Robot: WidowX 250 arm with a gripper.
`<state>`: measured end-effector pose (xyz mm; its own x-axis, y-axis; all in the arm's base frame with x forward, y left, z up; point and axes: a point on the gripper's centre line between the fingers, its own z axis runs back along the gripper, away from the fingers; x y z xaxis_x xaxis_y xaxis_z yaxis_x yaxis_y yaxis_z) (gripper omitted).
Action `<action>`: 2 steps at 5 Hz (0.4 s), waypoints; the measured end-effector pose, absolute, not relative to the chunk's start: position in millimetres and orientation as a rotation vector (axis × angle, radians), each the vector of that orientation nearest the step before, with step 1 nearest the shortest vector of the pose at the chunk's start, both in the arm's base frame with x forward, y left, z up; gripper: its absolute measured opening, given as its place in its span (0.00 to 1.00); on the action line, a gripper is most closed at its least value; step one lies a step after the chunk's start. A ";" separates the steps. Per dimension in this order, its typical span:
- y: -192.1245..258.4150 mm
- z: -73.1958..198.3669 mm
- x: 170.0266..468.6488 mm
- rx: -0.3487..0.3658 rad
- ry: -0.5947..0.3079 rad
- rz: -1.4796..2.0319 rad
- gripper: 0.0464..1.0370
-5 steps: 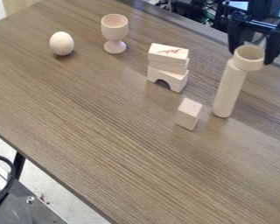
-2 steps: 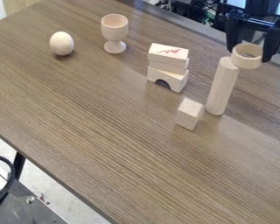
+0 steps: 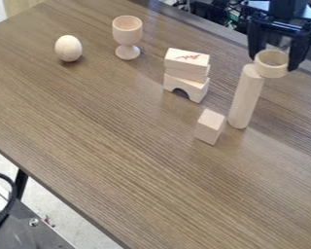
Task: Put the ring through the cylinder
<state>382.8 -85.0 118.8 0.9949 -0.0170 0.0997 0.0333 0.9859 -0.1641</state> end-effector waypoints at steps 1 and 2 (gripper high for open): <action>-81.6 122.1 378.3 -0.165 -0.103 -0.019 0.72; -77.3 124.6 377.1 -0.170 -0.112 -0.005 0.72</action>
<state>377.1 -77.3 124.6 0.9938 0.0041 0.1113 0.0147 0.9857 -0.1681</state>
